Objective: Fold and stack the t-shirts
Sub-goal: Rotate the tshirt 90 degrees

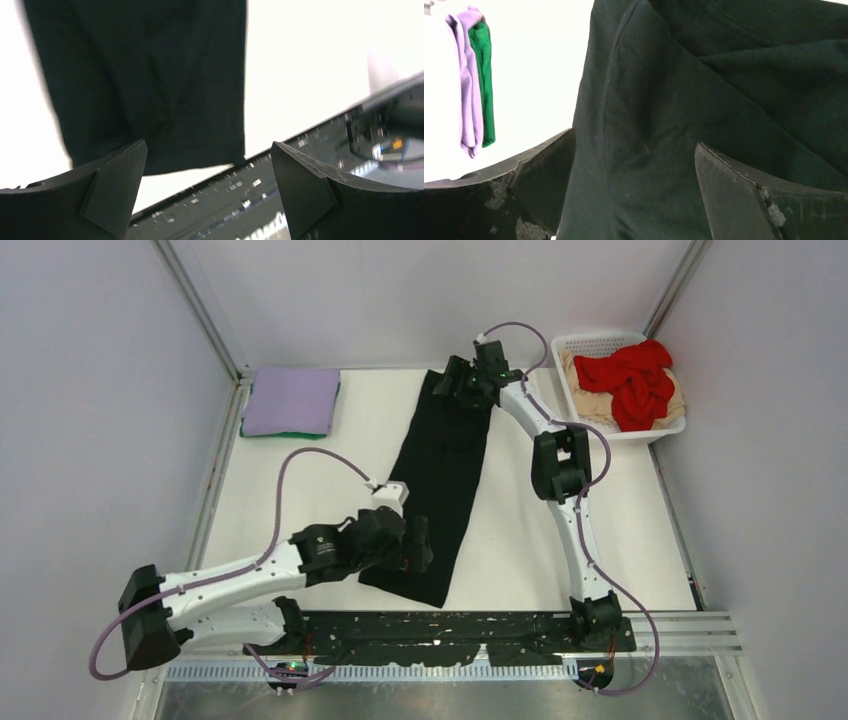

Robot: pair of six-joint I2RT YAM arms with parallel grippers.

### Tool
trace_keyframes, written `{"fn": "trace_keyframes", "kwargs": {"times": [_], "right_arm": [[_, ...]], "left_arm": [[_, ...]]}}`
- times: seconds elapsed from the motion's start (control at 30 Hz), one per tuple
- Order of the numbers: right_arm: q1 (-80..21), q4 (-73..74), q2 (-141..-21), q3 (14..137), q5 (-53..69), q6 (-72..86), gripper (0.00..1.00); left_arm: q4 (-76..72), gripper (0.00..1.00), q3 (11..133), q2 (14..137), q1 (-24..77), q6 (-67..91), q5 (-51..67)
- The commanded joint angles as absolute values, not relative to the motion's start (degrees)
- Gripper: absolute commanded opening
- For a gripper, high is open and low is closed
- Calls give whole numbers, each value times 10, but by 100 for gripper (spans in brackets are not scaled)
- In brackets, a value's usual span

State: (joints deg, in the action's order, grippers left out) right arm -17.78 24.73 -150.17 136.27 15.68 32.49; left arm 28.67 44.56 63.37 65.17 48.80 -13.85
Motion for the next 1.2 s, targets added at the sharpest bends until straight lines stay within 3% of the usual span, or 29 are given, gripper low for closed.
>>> {"fn": "trace_keyframes", "kwargs": {"times": [0.0, 0.13, 0.37, 0.67, 1.17], "right_arm": [[-183, 230, -1400, 1317, 139, 254, 96], [-183, 248, -1415, 1324, 140, 251, 95], [-183, 261, -1457, 1348, 140, 267, 95], [-179, 260, -1475, 1348, 141, 273, 95], [-158, 239, -1532, 1398, 151, 320, 95]], "left_arm": [[336, 100, 407, 580, 583, 488, -218], [247, 100, 351, 577, 514, 484, -124], [150, 100, 344, 645, 515, 457, -5], [138, 100, 364, 729, 544, 421, 80], [256, 100, 472, 851, 618, 372, 77]]}}
